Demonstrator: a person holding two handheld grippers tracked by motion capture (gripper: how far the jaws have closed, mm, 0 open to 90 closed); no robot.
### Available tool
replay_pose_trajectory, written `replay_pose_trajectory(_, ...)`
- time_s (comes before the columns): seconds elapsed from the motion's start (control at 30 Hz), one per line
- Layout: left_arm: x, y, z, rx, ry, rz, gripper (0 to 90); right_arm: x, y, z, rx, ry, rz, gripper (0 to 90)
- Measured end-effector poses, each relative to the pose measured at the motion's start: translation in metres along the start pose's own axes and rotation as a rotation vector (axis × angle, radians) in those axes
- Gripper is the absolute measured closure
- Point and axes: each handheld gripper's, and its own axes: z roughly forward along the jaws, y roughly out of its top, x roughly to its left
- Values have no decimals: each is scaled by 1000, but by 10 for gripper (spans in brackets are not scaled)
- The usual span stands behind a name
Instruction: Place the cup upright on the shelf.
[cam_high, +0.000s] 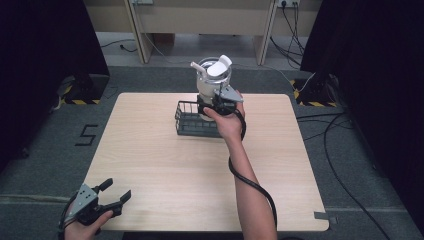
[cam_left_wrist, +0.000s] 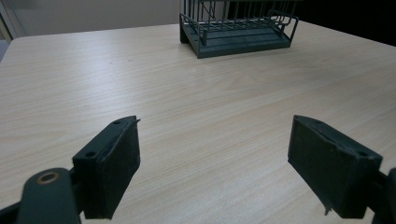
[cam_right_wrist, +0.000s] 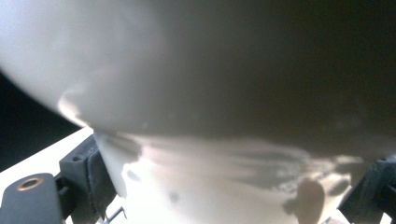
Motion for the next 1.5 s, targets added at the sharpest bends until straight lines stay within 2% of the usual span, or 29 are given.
replay_pose_trajectory(0.47, 0, 0, 0, 0, 0, 1, 159, -7, -6, 25, 29, -29, 28, 116)
replay_pose_trajectory(1.0, 0, 0, 0, -1, -2, 4, 159, -4, -34, 47, 101, -42, 53, 116)
replay_pose_trajectory(1.23, 0, 0, -1, -1, -5, 4, 158, -1, -48, 54, 129, -44, 43, 115)
replay_pose_trajectory(1.4, 0, 0, 0, -1, -7, 3, 158, 1, -51, 56, 114, -52, 28, 114)
replay_pose_trajectory(1.5, 0, 0, -1, 0, -8, 5, 159, 1, -54, 55, 103, -55, 44, 113)
